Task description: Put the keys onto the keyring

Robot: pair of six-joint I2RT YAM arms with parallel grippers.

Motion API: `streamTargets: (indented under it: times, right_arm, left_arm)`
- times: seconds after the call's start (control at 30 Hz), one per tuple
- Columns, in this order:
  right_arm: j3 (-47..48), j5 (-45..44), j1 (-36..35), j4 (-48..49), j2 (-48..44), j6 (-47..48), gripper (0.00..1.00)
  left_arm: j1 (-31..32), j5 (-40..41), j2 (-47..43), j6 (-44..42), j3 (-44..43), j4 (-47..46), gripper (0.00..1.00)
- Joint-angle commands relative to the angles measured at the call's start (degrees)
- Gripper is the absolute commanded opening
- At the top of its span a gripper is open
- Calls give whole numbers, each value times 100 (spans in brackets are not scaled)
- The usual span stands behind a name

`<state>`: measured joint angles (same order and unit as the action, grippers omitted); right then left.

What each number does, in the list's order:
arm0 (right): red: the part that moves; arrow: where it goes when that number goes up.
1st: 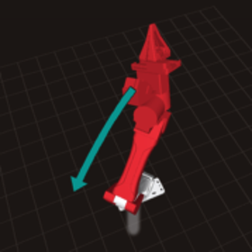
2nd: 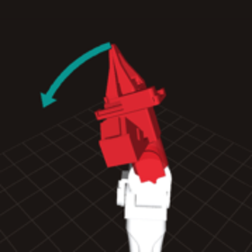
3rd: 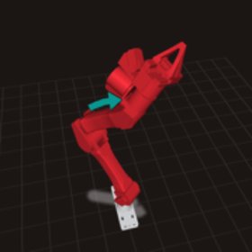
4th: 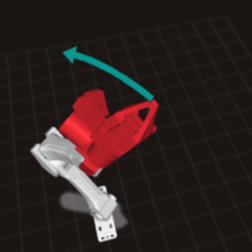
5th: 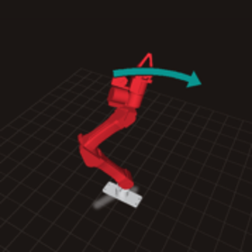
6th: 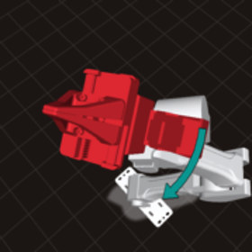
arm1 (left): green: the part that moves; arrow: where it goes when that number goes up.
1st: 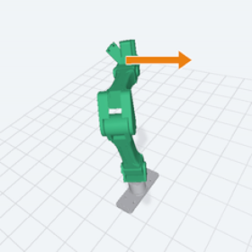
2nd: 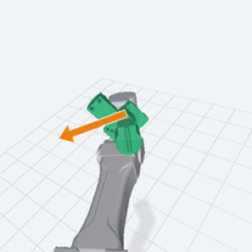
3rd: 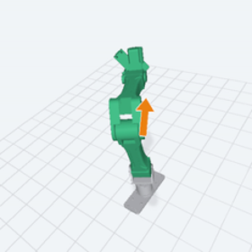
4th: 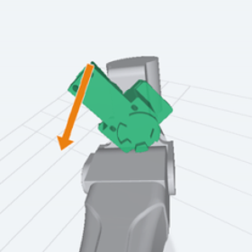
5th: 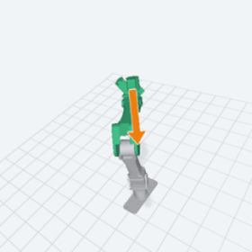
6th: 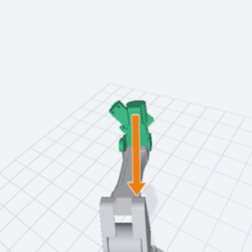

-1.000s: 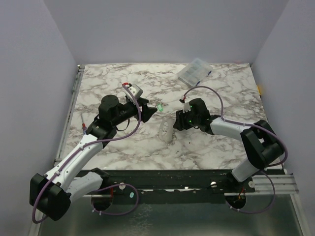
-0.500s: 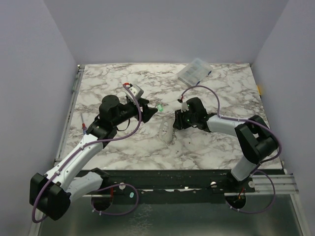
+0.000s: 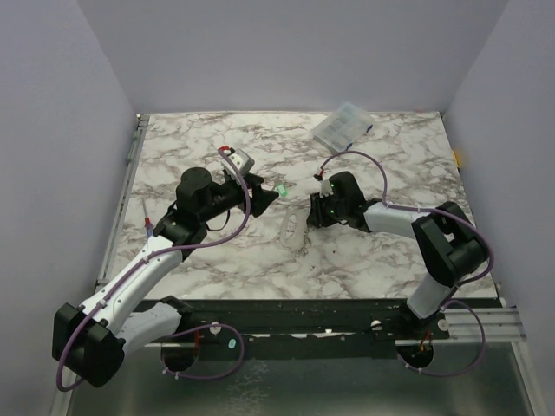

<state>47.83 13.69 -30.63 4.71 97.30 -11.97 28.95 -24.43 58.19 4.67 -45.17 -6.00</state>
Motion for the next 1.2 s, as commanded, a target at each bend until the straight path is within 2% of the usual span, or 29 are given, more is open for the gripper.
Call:
streamTargets:
  times: [0.0, 0.1, 0.47, 0.9, 1.17]
  right_arm:
    - [112, -146, 42, 71, 107, 24, 34]
    - [144, -165, 57, 62, 114, 25, 31]
    - [186, -22, 49, -66, -80, 81, 1]
    - [294, 447, 49, -327, -901, 304, 1]
    - [384, 901, 51, -461, -1615, 211, 1]
  left_arm:
    - [25, -90, 24, -37, 41, 20, 65]
    - [32, -89, 21, -39, 42, 25, 65]
    - [32, -77, 14, -50, 43, 20, 65]
    - [45, -355, 7, -121, 43, 27, 64]
    - [45, -1095, -14, -150, 56, -87, 58]
